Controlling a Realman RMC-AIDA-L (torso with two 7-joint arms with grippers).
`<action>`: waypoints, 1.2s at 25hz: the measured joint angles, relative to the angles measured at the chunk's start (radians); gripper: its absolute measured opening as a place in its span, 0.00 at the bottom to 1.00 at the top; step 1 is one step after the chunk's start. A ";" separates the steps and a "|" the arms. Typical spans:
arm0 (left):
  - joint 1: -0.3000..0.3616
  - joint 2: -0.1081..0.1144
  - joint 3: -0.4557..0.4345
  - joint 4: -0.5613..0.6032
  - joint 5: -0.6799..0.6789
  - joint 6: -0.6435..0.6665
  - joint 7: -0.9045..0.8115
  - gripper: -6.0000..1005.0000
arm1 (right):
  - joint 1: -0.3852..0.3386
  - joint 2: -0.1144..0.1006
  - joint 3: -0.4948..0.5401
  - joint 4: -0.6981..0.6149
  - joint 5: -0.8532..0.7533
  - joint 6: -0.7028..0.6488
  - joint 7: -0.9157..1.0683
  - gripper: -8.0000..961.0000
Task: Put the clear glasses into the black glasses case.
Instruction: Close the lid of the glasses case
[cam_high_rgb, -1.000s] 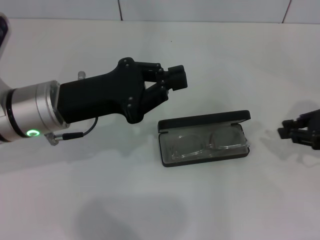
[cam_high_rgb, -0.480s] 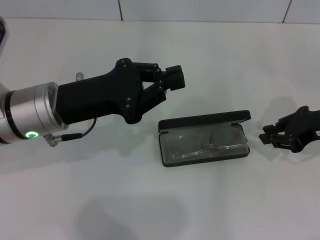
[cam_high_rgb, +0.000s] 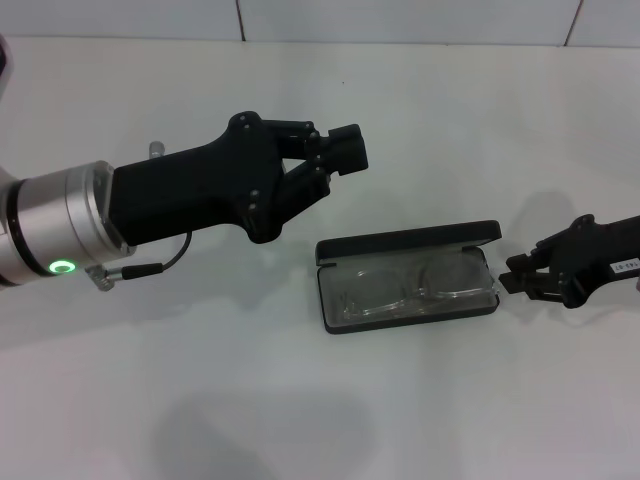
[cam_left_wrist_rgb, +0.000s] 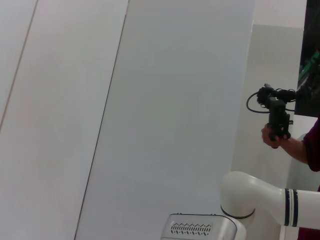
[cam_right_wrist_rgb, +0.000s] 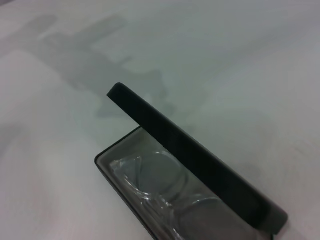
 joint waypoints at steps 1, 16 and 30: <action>0.001 0.000 0.000 0.000 0.000 0.000 0.000 0.10 | 0.001 0.000 -0.002 0.000 0.001 0.000 0.000 0.21; 0.009 0.001 0.000 -0.002 0.000 0.003 0.000 0.10 | 0.019 0.002 -0.066 -0.007 0.009 0.023 0.028 0.21; 0.019 0.005 0.000 0.001 -0.012 0.011 -0.014 0.10 | 0.034 -0.007 -0.068 -0.067 -0.051 -0.025 0.175 0.21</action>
